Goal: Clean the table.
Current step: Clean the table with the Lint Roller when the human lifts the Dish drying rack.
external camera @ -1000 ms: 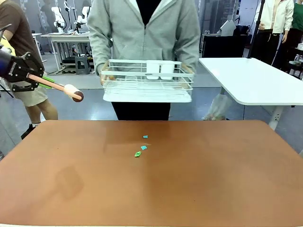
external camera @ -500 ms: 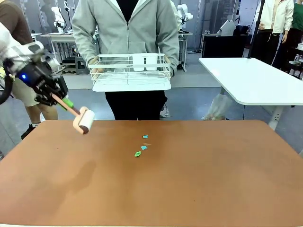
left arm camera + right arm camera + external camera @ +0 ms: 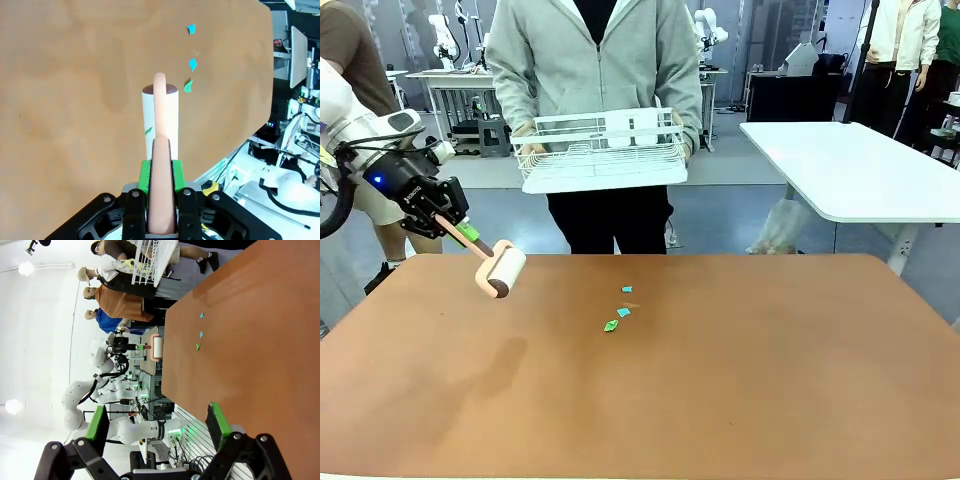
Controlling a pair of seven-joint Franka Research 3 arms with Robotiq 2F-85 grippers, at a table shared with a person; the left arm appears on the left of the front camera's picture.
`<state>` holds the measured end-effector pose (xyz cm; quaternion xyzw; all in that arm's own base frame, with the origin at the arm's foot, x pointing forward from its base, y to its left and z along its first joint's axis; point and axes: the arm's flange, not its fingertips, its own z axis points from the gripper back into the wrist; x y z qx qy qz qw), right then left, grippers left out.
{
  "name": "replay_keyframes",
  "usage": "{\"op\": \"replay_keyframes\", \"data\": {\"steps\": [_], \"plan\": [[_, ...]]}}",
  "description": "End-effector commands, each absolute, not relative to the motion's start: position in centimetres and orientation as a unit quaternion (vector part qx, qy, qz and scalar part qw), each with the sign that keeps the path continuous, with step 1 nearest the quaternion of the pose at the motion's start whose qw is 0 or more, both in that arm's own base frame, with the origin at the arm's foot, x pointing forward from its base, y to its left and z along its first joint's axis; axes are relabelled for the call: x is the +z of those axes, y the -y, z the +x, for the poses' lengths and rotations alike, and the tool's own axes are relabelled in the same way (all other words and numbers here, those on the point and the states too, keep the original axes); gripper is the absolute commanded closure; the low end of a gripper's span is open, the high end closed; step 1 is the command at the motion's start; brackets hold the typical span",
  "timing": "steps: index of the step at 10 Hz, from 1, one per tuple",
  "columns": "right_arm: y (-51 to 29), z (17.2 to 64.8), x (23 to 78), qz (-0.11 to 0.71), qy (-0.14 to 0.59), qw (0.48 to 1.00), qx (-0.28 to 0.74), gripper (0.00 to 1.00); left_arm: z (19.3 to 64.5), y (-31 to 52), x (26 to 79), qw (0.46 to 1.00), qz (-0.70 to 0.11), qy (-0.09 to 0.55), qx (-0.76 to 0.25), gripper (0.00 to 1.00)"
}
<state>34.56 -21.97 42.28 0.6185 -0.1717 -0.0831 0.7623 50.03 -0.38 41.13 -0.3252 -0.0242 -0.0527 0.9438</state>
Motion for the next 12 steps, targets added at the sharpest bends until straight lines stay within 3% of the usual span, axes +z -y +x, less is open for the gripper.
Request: {"op": "replay_keyframes", "data": {"steps": [1,5,12], "plan": [[21.9,34.5,42.5,0.621,0.179,0.759,-0.079,0.0,50.0,0.4,41.3,0.946,-0.32,0.026,-0.054,0.79],[21.9,34.5,42.5,0.621,0.179,0.759,-0.079,0.0,51.9,4.7,36.9,0.917,-0.394,0.029,-0.06,0.79],[21.9,34.5,42.5,0.621,0.179,0.759,-0.079,0.0,52.6,6.8,30.6,0.903,-0.425,0.038,-0.056,0.79]]}}
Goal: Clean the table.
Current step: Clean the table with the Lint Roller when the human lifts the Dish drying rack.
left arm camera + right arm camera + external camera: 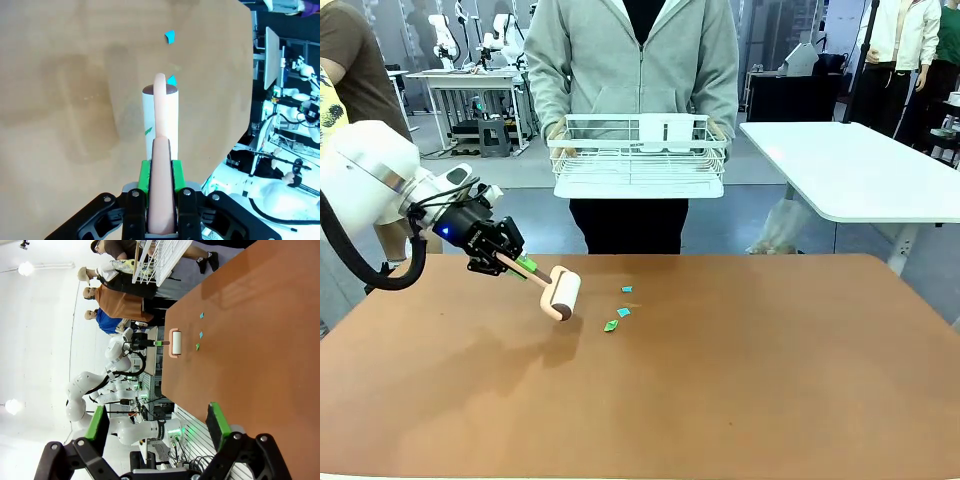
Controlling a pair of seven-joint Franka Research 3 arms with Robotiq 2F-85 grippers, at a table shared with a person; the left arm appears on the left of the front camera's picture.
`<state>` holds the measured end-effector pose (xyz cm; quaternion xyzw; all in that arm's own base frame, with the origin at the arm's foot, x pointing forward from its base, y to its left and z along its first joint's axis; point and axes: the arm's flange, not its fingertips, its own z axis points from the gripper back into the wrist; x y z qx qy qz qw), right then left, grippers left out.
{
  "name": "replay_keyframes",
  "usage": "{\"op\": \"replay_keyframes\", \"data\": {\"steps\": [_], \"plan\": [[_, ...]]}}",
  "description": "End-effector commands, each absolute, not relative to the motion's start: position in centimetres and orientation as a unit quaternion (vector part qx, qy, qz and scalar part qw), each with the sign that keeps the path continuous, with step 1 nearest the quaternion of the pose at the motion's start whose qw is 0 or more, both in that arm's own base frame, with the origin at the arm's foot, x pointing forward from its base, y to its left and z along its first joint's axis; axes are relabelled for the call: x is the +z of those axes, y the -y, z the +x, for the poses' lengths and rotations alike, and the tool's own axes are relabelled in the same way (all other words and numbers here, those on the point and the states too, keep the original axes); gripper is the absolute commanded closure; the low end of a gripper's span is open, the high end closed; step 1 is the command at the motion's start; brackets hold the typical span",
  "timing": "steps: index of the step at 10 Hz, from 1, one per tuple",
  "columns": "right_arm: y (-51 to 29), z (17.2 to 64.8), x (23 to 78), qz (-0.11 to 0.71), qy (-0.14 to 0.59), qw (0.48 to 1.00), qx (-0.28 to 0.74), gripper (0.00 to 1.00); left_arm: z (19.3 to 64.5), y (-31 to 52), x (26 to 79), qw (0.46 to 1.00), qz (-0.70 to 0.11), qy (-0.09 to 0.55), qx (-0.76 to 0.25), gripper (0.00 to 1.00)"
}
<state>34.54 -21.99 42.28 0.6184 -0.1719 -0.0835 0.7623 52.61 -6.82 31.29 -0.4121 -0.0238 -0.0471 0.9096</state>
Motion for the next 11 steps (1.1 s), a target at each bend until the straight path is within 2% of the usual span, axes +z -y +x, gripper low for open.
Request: {"op": "replay_keyframes", "data": {"steps": [1,4,11], "plan": [[21.9,34.5,42.5,0.621,0.179,0.759,-0.079,0.0,52.6,6.9,29.7,0.897,-0.437,0.027,-0.056,0.79],[21.9,34.5,42.5,0.621,0.179,0.759,-0.079,0.0,52.3,7.3,28.3,0.888,-0.453,0.042,-0.064,0.79],[21.9,34.5,42.5,0.621,0.179,0.759,-0.079,0.0,52.8,8.4,25.0,0.897,-0.438,0.025,-0.062,0.79]]}}
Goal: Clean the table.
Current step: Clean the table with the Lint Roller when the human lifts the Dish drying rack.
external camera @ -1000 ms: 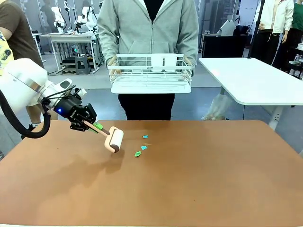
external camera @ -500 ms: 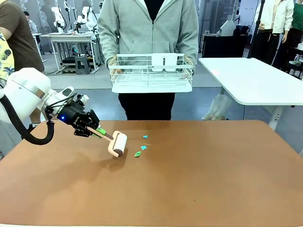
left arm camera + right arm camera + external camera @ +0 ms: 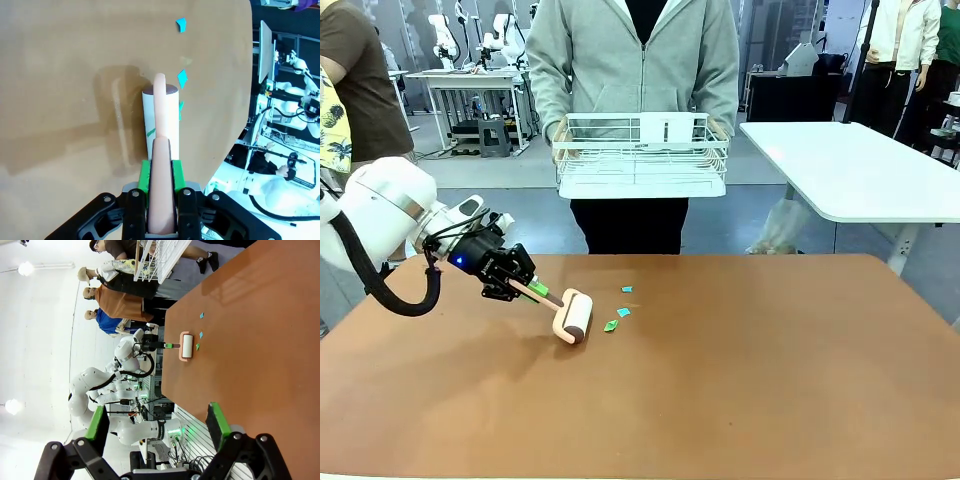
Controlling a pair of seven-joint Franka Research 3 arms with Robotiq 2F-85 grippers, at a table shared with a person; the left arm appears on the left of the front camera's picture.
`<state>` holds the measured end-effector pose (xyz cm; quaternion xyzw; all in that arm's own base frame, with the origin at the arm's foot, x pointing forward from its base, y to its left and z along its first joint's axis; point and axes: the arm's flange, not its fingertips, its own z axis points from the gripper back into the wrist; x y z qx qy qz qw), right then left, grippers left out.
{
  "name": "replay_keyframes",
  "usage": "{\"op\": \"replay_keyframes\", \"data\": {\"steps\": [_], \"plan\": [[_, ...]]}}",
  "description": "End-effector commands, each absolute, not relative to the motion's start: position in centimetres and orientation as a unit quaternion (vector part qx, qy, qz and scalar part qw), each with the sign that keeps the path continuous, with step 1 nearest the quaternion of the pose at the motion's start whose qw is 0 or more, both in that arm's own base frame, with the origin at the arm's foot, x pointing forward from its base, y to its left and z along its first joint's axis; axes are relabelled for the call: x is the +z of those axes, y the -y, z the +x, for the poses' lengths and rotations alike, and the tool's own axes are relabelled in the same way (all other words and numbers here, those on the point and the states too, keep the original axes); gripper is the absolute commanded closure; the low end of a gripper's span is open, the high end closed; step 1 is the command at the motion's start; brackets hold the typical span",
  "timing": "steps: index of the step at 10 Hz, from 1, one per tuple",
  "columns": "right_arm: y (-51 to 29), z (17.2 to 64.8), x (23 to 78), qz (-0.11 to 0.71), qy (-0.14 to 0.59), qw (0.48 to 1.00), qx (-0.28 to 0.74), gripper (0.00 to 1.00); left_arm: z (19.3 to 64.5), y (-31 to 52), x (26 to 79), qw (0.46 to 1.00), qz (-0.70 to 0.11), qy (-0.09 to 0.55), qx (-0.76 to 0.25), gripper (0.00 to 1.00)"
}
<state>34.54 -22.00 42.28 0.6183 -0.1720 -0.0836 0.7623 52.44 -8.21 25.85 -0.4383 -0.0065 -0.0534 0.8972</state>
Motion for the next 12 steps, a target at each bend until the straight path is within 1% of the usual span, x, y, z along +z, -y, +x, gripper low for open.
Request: {"op": "replay_keyframes", "data": {"steps": [1,3,5,6,9,12], "plan": [[21.9,34.5,42.5,0.621,0.179,0.759,-0.079,0.0,52.8,8.5,24.9,0.896,-0.439,0.027,-0.064,0.79],[21.9,34.5,42.5,0.621,0.179,0.759,-0.079,0.0,53.0,8.9,24.6,0.898,-0.434,0.021,-0.062,0.79],[21.9,34.5,42.5,0.621,0.179,0.759,-0.079,0.0,52.7,11.3,24.7,0.896,-0.439,0.009,-0.066,0.79],[21.9,34.5,42.5,0.621,0.179,0.759,-0.079,0.0,52.3,13.3,24.8,0.891,-0.449,0.009,-0.064,0.79],[21.9,34.5,42.5,0.621,0.179,0.759,-0.079,0.0,51.4,23.0,23.4,0.893,-0.444,-0.003,-0.076,0.79],[21.9,34.5,42.5,0.621,0.179,0.759,-0.079,0.0,51.3,27.0,23.7,0.891,-0.447,-0.011,-0.078,0.79]]}}
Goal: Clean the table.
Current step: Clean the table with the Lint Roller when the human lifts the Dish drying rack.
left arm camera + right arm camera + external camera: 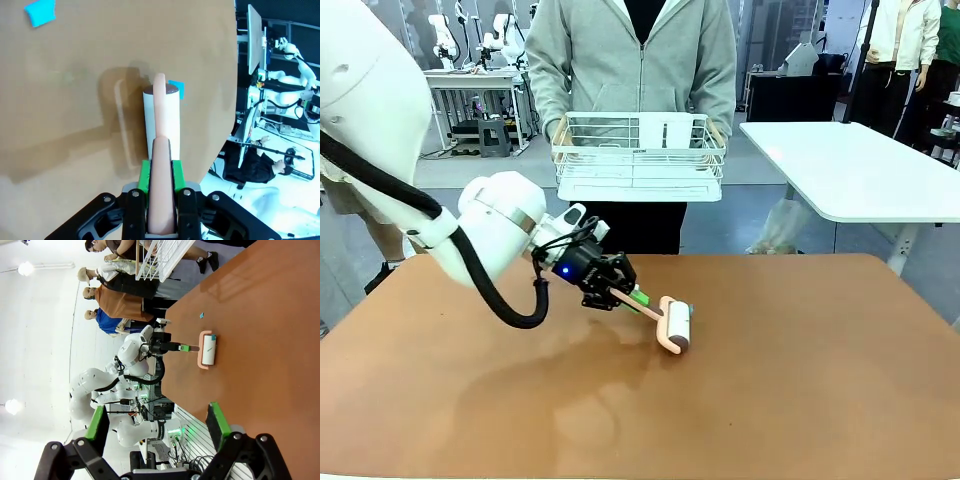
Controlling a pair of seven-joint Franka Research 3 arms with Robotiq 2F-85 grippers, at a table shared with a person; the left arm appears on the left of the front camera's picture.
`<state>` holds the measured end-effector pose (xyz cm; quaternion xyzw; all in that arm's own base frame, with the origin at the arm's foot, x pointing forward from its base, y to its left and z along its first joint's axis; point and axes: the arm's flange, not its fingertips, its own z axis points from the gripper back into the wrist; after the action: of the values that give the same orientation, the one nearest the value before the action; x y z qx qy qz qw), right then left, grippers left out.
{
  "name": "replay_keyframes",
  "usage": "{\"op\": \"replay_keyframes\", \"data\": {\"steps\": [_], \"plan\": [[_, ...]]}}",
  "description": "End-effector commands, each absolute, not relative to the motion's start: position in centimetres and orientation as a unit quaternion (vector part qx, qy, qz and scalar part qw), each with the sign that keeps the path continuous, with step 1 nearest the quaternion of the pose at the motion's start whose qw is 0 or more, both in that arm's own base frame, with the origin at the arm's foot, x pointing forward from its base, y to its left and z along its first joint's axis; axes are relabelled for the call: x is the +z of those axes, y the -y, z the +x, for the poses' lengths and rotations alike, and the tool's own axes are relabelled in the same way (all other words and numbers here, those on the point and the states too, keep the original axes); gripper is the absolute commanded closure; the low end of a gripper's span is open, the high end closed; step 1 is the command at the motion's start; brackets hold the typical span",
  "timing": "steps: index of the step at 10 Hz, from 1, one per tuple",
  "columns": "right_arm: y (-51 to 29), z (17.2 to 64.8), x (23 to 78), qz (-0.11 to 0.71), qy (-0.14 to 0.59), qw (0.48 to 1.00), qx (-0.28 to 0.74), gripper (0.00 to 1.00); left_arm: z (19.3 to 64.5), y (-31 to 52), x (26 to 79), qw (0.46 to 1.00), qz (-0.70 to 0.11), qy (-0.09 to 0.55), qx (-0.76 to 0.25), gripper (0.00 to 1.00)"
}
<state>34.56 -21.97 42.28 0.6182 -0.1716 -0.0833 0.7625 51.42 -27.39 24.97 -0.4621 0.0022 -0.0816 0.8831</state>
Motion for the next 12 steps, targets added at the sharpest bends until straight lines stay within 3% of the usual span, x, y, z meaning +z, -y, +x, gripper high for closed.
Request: {"op": "replay_keyframes", "data": {"steps": [1,4,6,8,10,12], "plan": [[21.9,34.5,42.5,0.621,0.179,0.759,-0.079,0.0,51.4,27.1,24.0,0.889,-0.451,-0.005,-0.072,0.79],[21.9,34.5,42.5,0.621,0.179,0.759,-0.079,0.0,51.2,26.7,26.0,0.888,-0.455,-0.002,-0.069,0.79],[21.9,34.5,42.5,0.621,0.179,0.759,-0.079,0.0,51.1,24.0,32.2,0.881,-0.471,0.004,-0.045,0.79],[21.9,34.5,42.5,0.621,0.179,0.759,-0.079,0.0,49.6,17.9,37.5,0.88,-0.471,0.015,-0.051,0.79],[21.9,34.5,42.5,0.621,0.179,0.759,-0.079,0.0,50.3,10.3,38.2,0.894,-0.439,-0.029,-0.078,0.79],[21.9,34.5,42.5,0.621,0.179,0.759,-0.079,0.0,51.6,3.0,38.6,0.899,-0.432,0.0,-0.074,0.79]]}}
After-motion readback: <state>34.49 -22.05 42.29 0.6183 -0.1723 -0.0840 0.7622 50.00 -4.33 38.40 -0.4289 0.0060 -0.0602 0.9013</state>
